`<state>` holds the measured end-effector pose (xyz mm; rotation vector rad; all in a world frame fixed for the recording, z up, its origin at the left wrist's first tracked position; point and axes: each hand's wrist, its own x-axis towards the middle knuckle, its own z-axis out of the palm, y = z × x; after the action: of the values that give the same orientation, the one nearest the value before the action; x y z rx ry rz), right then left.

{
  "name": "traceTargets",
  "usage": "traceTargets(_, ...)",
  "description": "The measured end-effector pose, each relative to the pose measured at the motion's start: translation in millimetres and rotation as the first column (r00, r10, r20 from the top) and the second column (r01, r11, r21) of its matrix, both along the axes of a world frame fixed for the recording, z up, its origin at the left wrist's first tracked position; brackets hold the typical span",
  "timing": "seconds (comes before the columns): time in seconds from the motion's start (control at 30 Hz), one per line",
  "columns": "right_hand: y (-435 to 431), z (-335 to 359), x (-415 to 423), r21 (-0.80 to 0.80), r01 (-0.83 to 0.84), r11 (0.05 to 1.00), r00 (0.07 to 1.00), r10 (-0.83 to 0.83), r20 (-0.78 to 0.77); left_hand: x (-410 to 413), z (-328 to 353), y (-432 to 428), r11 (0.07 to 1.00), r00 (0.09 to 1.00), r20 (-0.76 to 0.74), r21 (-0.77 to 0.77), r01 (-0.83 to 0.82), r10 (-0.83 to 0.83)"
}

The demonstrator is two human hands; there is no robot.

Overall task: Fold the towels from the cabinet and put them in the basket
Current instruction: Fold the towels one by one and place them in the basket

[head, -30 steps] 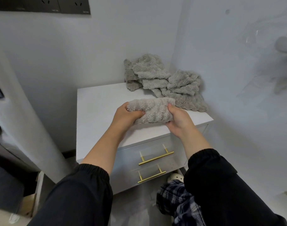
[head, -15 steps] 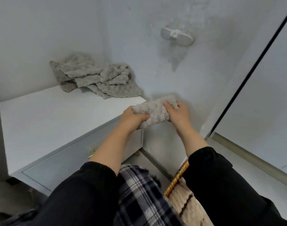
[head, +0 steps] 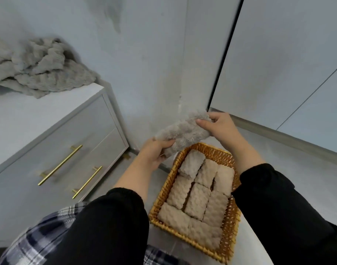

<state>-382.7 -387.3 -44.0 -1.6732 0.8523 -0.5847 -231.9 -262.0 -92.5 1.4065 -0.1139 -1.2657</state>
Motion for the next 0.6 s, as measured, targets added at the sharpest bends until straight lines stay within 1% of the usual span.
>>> traceTargets(0.03, -5, -14, -4, 0.095, 0.051, 0.994, 0.998, -0.053, 0.019, -3, -6, -1, 0.999, 0.999, -0.014, 0.022, 0.037, -0.037)
traceTargets(0.07, -11, -28, -8, 0.225, 0.106, 0.968, 0.991, -0.121, 0.053, -7, -12, -4, 0.996, 0.997, -0.038, 0.043, 0.073, -0.071)
traceTargets(0.1, -15, -44, -11, 0.381, 0.131, 0.915, 0.977, -0.185, 0.108, -10, -17, -8, 0.993, 0.993, -0.056, 0.058, 0.103, -0.1)
traceTargets(0.13, -17, -59, -14, 0.548, 0.104, 0.83, 0.953, -0.241, 0.183, -13, -23, -11, 0.99, 0.991, -0.063, 0.07, 0.122, -0.118)
traceTargets(0.17, -17, -69, -15, 0.695, 0.024, 0.719, 0.916, -0.294, 0.272, -16, -24, -13, 0.991, 0.992, -0.052, 0.07, 0.118, -0.114)
traceTargets(0.2, -16, -82, -17, 0.798, -0.059, 0.6, 0.871, -0.36, 0.335, -19, -29, -18, 0.992, 0.994, -0.044, 0.075, 0.101, -0.097)
traceTargets(0.23, -15, -94, -18, 0.846, -0.125, 0.518, 0.83, -0.413, 0.375, -21, -33, -23, 0.994, 0.997, -0.029, 0.08, 0.067, -0.065)
traceTargets(0.27, -12, -102, -18, 0.865, -0.149, 0.479, 0.815, -0.436, 0.381, -23, -38, -28, 0.996, 0.999, -0.009, 0.083, 0.033, -0.032)
traceTargets(0.37, -4, -133, -16, 0.886, -0.179, 0.427, 0.8, -0.461, 0.384, -30, -58, -42, 0.995, 1.0, 0.025, 0.096, -0.008, 0.005)
traceTargets(0.43, 0, -145, -12, 0.905, -0.154, 0.397, 0.798, -0.49, 0.351, -32, -74, -51, 0.995, 1.0, 0.03, 0.101, 0.002, -0.005)
traceTargets(0.5, -3, -153, -9, 0.924, -0.094, 0.37, 0.787, -0.541, 0.297, -33, -86, -56, 0.993, 0.998, 0.033, 0.108, 0.053, -0.057)
traceTargets(0.53, -5, -157, -8, 0.933, -0.053, 0.357, 0.784, -0.563, 0.26, -32, -91, -58, 0.988, 0.993, 0.038, 0.115, 0.104, -0.109)
traceTargets(0.6, -12, -166, -8, 0.943, 0.037, 0.331, 0.777, -0.603, 0.181, -27, -101, -59, 0.956, 0.959, 0.073, 0.134, 0.261, -0.272)
